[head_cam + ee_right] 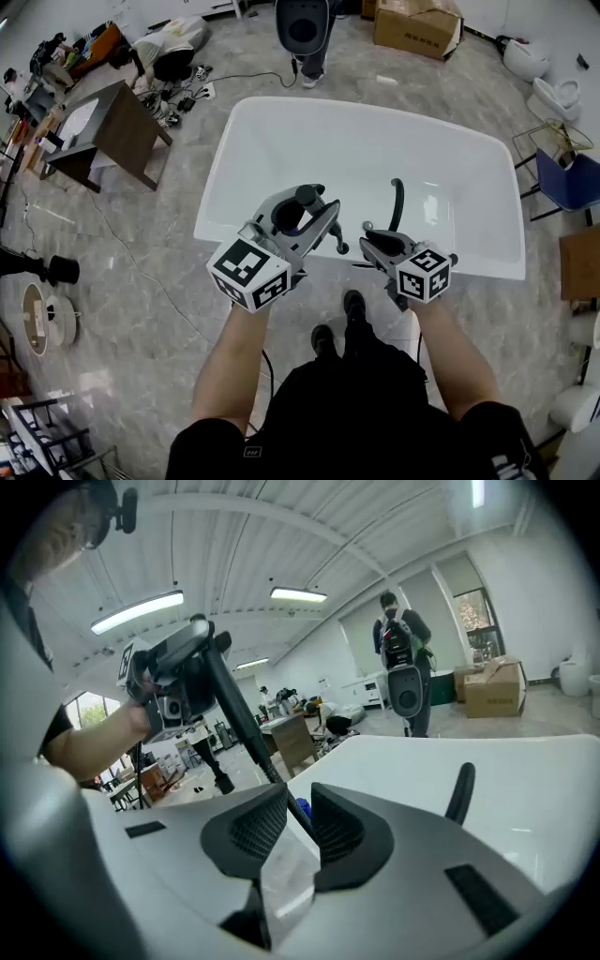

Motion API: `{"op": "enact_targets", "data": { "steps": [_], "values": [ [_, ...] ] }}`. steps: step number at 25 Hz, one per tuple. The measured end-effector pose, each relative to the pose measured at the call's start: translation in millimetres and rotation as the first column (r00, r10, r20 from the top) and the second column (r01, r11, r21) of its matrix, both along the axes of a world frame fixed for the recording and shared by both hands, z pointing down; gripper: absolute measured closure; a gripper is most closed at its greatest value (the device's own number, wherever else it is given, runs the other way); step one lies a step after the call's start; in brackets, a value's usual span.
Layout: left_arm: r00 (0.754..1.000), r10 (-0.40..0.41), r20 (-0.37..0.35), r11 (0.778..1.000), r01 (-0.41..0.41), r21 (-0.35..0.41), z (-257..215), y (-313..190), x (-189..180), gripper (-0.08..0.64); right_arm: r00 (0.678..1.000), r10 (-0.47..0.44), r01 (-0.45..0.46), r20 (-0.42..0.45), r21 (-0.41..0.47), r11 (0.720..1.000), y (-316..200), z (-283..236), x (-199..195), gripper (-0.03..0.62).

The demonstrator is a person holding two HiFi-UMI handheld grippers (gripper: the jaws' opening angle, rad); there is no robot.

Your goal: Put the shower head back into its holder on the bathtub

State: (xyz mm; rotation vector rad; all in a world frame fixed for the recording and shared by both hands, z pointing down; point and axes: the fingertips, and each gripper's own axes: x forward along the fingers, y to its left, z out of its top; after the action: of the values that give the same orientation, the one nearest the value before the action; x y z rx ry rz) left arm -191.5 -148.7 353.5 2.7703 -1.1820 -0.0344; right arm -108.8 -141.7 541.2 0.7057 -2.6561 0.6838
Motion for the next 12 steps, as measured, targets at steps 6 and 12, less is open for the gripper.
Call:
{"op": "enact_targets", "data": {
  "steps": [6,12],
  "values": [
    [0.995,-0.002,0.096,0.999,0.006,-0.047,41,1,17,0.420,0.988,0.148,-0.150,0.048,0.050,0.987,3,-26,46,0.538],
    [0.986,0.015,0.169,0.993,0.005,-0.121,90,-12,35,0.420,0.966,0.237,-0.245,0.100,0.068,0.967,4,-42,77,0.557]
  ]
}}
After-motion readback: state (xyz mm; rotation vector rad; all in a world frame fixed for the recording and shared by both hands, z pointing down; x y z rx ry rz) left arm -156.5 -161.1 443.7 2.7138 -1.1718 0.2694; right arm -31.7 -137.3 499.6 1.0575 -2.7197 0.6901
